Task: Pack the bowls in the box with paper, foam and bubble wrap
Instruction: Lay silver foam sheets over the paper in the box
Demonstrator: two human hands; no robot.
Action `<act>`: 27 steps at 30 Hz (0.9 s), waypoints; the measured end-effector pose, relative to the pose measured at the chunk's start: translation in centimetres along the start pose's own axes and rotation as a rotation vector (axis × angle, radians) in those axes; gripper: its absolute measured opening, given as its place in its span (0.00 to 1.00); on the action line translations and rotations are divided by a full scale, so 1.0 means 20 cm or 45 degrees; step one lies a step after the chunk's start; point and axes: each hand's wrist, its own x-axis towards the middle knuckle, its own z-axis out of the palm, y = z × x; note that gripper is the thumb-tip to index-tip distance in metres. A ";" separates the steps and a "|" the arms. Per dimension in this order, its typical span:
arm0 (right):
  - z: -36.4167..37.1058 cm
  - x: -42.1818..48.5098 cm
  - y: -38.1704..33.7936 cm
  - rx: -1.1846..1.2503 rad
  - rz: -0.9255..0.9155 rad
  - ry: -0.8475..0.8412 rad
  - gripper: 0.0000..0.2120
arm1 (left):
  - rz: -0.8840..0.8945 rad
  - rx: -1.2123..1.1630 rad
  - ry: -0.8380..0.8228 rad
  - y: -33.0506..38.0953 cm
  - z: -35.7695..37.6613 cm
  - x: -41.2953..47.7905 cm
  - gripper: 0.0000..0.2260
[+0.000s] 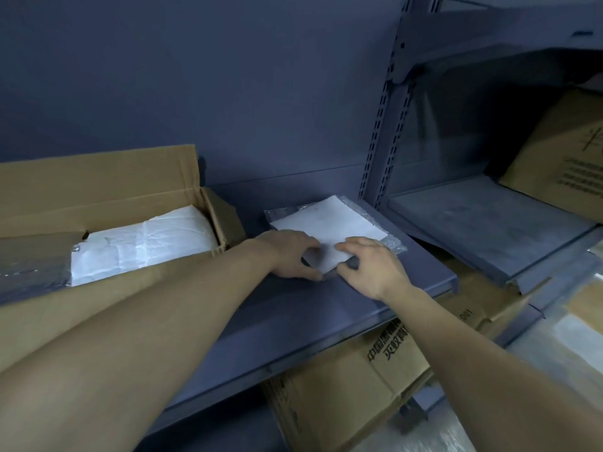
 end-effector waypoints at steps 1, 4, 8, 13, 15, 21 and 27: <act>0.00 0.00 0.00 0.012 0.005 0.017 0.22 | 0.010 -0.005 0.015 0.00 0.00 0.01 0.34; -0.01 0.01 -0.01 0.044 0.035 0.020 0.19 | 0.029 -0.083 0.006 -0.01 0.00 0.01 0.27; -0.01 0.01 -0.01 0.056 -0.029 0.085 0.16 | 0.050 -0.141 0.019 -0.01 0.01 0.00 0.22; -0.10 0.03 -0.05 0.094 -0.114 0.350 0.13 | 0.096 -0.216 0.210 0.04 -0.05 -0.05 0.26; -0.17 0.04 -0.09 0.117 -0.154 0.483 0.12 | 0.110 -0.272 0.393 0.04 -0.09 -0.06 0.16; -0.35 0.04 -0.23 0.197 -0.278 0.746 0.12 | 0.158 -0.519 0.885 0.07 -0.22 -0.17 0.20; -0.47 -0.01 -0.34 0.179 -0.195 0.899 0.28 | 0.136 -0.751 1.037 0.05 -0.37 -0.30 0.16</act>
